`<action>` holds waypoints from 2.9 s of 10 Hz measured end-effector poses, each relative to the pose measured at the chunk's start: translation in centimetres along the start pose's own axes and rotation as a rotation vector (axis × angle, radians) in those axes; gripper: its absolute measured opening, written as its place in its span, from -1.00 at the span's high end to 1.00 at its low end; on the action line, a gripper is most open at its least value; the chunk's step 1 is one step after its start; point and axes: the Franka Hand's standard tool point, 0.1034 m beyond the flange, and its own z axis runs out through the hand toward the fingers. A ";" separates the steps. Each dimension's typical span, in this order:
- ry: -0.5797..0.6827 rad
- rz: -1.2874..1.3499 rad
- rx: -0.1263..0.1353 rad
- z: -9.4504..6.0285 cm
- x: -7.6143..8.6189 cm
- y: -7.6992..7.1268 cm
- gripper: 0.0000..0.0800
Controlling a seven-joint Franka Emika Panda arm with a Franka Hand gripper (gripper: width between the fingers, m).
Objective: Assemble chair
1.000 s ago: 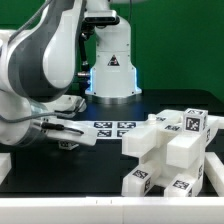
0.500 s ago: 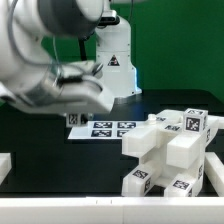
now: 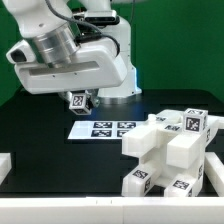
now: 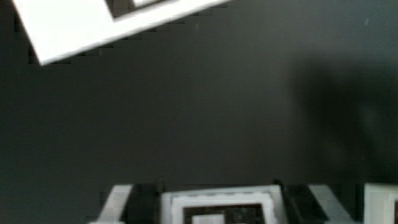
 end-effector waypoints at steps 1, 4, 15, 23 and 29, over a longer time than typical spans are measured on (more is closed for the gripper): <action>0.076 -0.010 -0.010 -0.2 -0.1 -0.2 0.30; 0.284 -0.015 -0.001 -3.7 0.2 -5.3 0.30; 0.871 -0.081 -0.037 -4.1 1.0 -9.8 0.30; 0.856 -0.103 -0.038 -1.6 2.3 -14.1 0.30; 0.844 -0.123 -0.058 0.0 2.6 -14.6 0.30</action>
Offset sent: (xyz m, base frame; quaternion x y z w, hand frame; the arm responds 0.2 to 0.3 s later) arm 0.0206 0.0347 0.0411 -0.0186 0.2013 0.0162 0.9792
